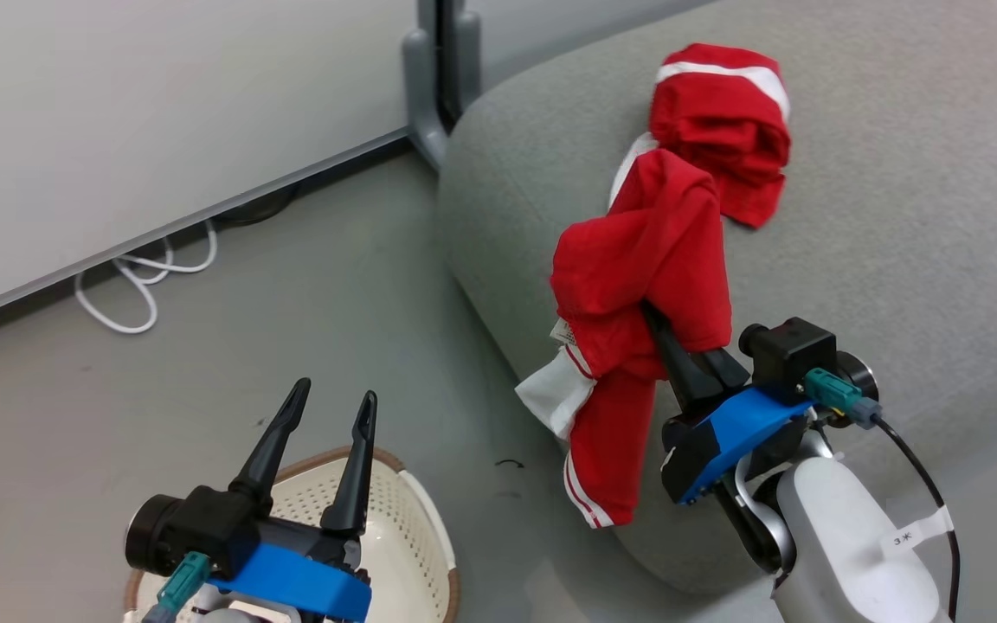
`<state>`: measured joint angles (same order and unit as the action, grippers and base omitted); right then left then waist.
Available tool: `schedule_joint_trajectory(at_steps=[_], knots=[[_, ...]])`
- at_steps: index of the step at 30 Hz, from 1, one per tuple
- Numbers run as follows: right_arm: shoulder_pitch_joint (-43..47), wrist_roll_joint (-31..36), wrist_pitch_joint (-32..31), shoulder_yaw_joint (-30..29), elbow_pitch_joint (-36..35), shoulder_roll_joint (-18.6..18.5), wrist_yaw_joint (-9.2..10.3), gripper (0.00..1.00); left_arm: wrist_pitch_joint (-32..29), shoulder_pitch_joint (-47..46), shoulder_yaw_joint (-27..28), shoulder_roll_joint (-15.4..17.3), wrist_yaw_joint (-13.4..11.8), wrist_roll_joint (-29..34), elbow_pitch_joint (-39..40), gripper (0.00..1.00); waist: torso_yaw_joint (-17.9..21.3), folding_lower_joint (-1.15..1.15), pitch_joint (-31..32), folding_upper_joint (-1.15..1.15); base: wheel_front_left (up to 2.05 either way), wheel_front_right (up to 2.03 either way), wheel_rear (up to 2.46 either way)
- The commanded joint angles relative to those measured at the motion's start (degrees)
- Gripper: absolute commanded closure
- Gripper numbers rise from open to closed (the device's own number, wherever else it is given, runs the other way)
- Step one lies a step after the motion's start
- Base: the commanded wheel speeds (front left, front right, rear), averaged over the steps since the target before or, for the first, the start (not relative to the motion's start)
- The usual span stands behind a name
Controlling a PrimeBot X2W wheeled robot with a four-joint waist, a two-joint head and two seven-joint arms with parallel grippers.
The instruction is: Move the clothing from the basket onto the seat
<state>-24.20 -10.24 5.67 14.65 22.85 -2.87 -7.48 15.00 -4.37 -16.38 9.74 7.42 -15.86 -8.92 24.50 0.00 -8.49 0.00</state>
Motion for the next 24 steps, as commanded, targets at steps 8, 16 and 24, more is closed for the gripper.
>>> schedule_joint_trajectory(at_steps=[8,16,24], knots=[[1.4,-1.0,0.7,-0.1,-0.6,0.0,-0.03,1.00,0.3,-1.3,-0.9,1.3,0.1,0.0,0.0,0.00,4.6,0.00,-1.0,0.00,0.00,0.00,0.00],[1.5,-0.3,1.2,-1.2,-0.1,0.0,-0.03,1.00,0.3,-1.6,-1.6,2.0,0.1,-0.3,-0.2,0.00,4.8,0.00,-1.4,0.00,0.00,0.00,0.00],[-5.9,1.9,-0.7,-6.2,-0.3,0.0,-0.03,1.00,0.3,-3.0,-2.3,2.7,0.1,-0.3,0.2,0.00,3.0,0.00,-4.2,0.00,0.00,0.00,0.00]])
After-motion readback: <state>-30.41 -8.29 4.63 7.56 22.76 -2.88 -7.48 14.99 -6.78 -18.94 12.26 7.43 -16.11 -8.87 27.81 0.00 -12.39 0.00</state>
